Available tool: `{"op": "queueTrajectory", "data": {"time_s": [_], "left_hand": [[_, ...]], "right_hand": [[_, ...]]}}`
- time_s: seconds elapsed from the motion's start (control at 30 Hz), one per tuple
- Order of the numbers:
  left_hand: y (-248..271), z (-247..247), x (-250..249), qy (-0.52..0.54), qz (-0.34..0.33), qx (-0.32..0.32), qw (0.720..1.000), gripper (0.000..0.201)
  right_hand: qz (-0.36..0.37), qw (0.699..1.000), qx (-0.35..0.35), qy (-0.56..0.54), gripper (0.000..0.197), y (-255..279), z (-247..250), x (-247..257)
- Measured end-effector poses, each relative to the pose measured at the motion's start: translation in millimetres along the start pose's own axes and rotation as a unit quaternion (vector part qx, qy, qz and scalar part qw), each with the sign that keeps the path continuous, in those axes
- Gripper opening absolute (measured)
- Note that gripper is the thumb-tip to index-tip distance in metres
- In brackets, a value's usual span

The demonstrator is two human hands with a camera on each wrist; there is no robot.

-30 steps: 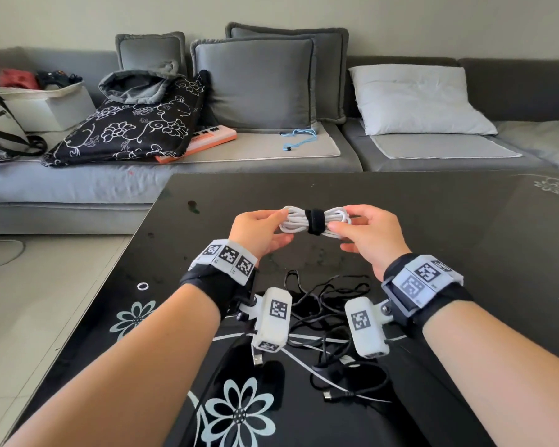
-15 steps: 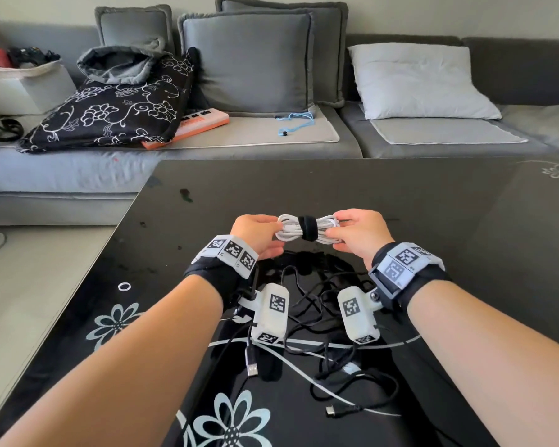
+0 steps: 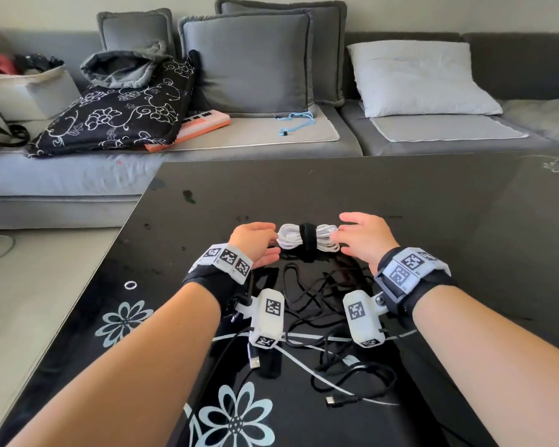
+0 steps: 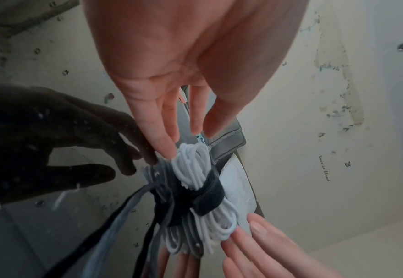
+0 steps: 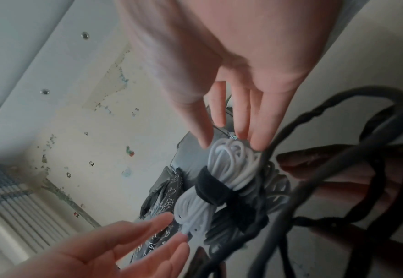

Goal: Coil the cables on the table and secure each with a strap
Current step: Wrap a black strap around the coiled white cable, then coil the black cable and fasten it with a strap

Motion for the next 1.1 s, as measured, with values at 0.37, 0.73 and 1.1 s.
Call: {"op": "queueTrajectory", "data": {"time_s": [0.37, 0.73, 1.1], "left_hand": [[47, 20, 2, 0.143, -0.012, -0.023, 0.989, 0.016], [82, 28, 21, 0.194, -0.006, -0.033, 0.98, 0.018], [92, 42, 40, 0.168, 0.004, -0.045, 0.985, 0.023]], "right_hand": [[-0.004, 0.986, -0.038, -0.162, 0.026, 42, 24, 26], [-0.02, 0.974, -0.027, -0.223, 0.022, 74, 42, 21], [-0.037, 0.982, 0.0, -0.184, 0.026, 87, 21, 11]]}}
Point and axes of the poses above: each hand's wrist, its own y-axis away from the middle knuckle, its own z-axis out of the back of the hand, x = y × z, the point moved 2 cm from there along -y, towards the middle knuckle, and after that the axes turned 6 degrees about -y, right-handed, at the moved point
